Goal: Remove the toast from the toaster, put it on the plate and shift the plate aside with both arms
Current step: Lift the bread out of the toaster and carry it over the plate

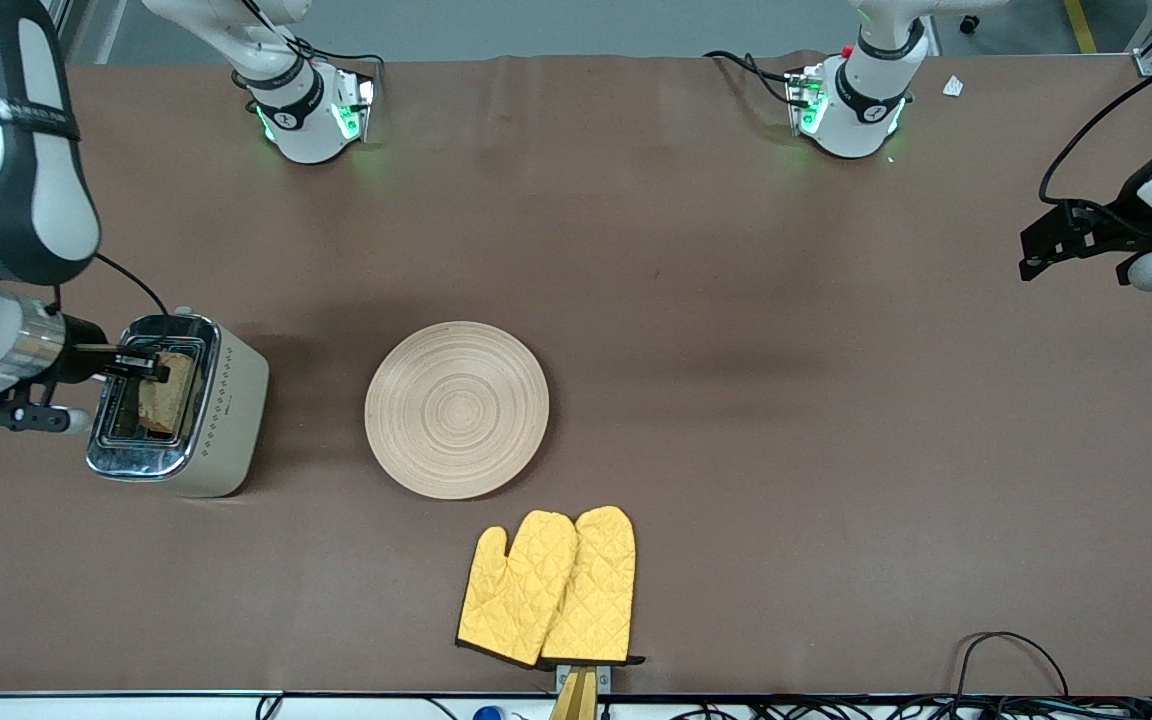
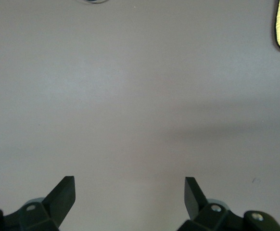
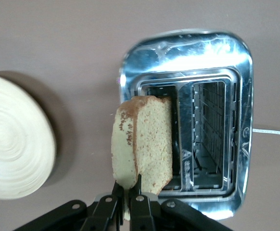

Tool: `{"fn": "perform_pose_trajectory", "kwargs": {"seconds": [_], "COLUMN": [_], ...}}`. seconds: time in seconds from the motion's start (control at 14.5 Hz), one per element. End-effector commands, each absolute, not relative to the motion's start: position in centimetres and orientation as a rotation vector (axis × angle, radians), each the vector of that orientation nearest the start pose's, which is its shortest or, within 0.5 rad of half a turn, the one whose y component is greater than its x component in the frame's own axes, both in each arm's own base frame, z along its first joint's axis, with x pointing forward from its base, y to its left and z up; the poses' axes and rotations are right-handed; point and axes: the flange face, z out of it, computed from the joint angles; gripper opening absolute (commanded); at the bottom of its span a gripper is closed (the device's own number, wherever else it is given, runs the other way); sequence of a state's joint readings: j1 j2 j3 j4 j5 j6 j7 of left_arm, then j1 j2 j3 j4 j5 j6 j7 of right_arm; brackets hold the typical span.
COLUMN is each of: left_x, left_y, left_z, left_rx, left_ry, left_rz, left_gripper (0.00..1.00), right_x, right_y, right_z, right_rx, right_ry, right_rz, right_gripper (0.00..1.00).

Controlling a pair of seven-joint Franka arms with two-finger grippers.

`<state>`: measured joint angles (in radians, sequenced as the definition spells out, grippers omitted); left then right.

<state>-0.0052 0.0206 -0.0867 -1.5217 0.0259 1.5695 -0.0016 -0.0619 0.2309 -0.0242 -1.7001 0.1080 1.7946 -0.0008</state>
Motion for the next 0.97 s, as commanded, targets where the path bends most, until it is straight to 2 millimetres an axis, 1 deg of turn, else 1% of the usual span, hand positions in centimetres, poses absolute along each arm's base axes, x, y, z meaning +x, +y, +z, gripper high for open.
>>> {"fn": "perform_pose_trajectory", "kwargs": {"seconds": [0.0,0.14,0.21,0.28,0.35,0.41,0.48,0.55,0.62,0.83,0.9], "left_x": [56.0,56.0,56.0,56.0,56.0,56.0,56.0,56.0,56.0,56.0,56.0], "left_y": [-4.7,-4.7,-4.7,-4.7,-4.7,-4.7,-4.7,-4.6,-4.7,-4.6,-4.6], "left_z": [63.9,63.9,63.9,63.9,63.9,63.9,63.9,63.9,64.0,63.9,63.9], "left_rx": [-3.108,-3.108,-3.108,-3.108,-3.108,-3.108,-3.108,-3.108,-3.108,-3.106,-3.107], "left_ry": [0.144,0.142,0.144,0.146,0.146,0.146,0.146,0.146,0.146,0.146,0.149], "left_rz": [-0.043,-0.043,-0.043,-0.043,-0.043,-0.043,-0.04,-0.043,-0.045,-0.043,-0.043], "left_gripper": [1.0,1.0,1.0,1.0,1.0,1.0,1.0,1.0,1.0,1.0,1.0], "right_x": [61.5,61.1,60.7,60.6,60.6,60.4,60.3,60.1,59.8,59.4,59.5], "right_y": [-1.5,1.7,3.8,5.2,6.9,9.2,11.3,13.4,15.6,19.8,20.8], "right_z": [47.9,48.6,48.9,48.9,48.6,48.5,47.9,46.6,44.8,40.5,39.7], "right_rx": [-3.0,-2.975,-2.929,-2.889,-2.883,-2.887,-2.895,-2.899,-2.871,-2.803,-2.79], "right_ry": [0.111,0.049,0.038,0.072,0.094,0.095,0.124,0.136,0.142,0.178,0.202], "right_rz": [0.224,0.266,0.293,0.301,0.313,0.316,0.309,0.314,0.316,0.318,0.3], "right_gripper": [0.0,0.0,0.0,0.0,0.0,0.0,0.0,0.0,0.0,0.0,0.0]}}
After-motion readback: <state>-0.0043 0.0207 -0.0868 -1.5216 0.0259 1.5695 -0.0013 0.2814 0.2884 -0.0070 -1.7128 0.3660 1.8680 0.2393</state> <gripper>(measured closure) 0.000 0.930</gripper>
